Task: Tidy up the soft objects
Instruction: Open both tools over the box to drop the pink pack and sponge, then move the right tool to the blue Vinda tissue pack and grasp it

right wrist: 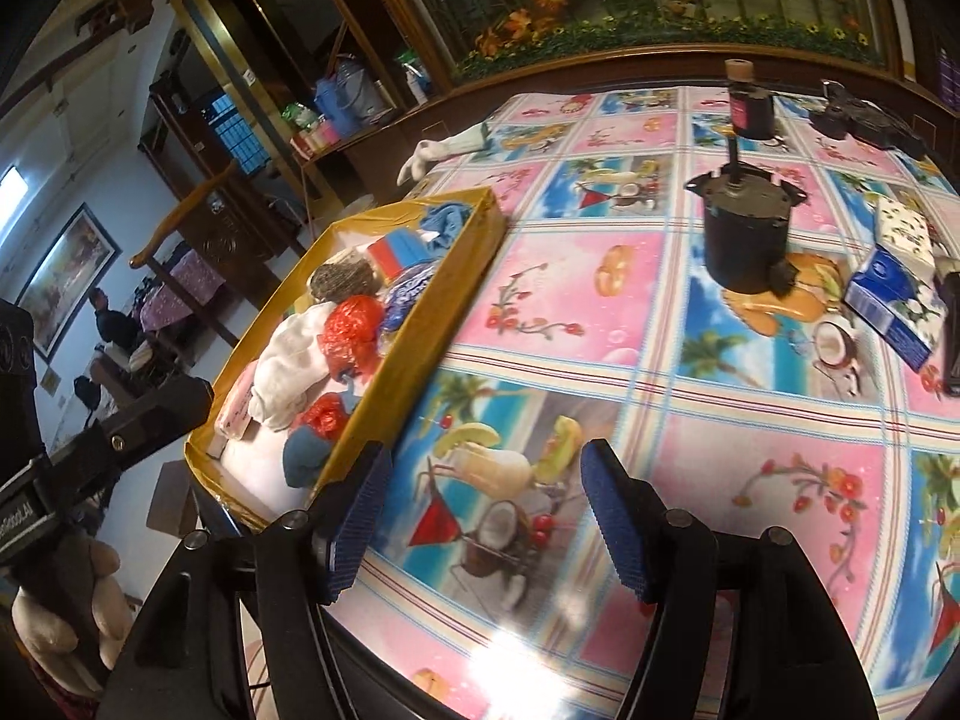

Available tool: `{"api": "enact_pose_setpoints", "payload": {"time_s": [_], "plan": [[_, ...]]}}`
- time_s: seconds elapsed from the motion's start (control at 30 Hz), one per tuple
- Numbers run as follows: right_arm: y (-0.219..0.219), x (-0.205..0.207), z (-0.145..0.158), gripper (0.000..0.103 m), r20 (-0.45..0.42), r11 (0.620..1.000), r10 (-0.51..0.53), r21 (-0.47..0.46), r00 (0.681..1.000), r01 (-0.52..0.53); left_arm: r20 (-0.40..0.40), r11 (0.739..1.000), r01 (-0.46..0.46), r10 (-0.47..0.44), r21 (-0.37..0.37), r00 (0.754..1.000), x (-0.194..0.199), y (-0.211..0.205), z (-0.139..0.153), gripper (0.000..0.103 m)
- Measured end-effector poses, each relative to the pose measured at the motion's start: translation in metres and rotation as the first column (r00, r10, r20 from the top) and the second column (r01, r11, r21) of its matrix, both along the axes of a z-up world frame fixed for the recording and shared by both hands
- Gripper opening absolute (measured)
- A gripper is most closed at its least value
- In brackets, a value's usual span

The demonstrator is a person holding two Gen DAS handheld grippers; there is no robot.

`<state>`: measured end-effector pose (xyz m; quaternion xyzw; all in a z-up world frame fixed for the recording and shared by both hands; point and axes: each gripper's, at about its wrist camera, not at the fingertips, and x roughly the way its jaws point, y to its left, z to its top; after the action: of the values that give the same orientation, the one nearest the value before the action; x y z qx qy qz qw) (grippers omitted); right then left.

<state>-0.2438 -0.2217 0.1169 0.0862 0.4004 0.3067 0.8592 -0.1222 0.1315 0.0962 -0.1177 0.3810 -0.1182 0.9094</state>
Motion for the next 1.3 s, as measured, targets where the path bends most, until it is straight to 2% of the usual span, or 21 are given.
{"api": "enact_pose_setpoints", "payload": {"time_s": [0.43, 0.9, 1.2, 1.3], "plan": [[-0.050, 0.000, -0.005, 0.067, -0.020, 0.997, -0.062, 0.049, 0.998, 0.063, -0.041, 0.990, 0.138, -0.136, 0.035, 0.990, -0.002, -0.065, -0.008, 0.065], [-0.089, 0.014, -0.010, 0.068, -0.027, 0.987, -0.152, 0.039, 0.988, 0.153, -0.074, 0.983, 0.180, -0.178, 0.026, 0.981, 0.006, -0.085, -0.020, 0.065], [-0.120, 0.034, 0.000, 0.068, 0.008, 0.958, -0.284, -0.034, 0.959, 0.284, -0.097, 0.981, 0.196, -0.194, 0.003, 0.976, 0.013, -0.083, -0.030, 0.065], [-0.141, 0.044, 0.012, 0.068, 0.032, 0.932, -0.361, -0.023, 0.932, 0.362, -0.101, 0.981, 0.192, -0.192, -0.010, 0.976, 0.015, -0.080, -0.032, 0.065]]}}
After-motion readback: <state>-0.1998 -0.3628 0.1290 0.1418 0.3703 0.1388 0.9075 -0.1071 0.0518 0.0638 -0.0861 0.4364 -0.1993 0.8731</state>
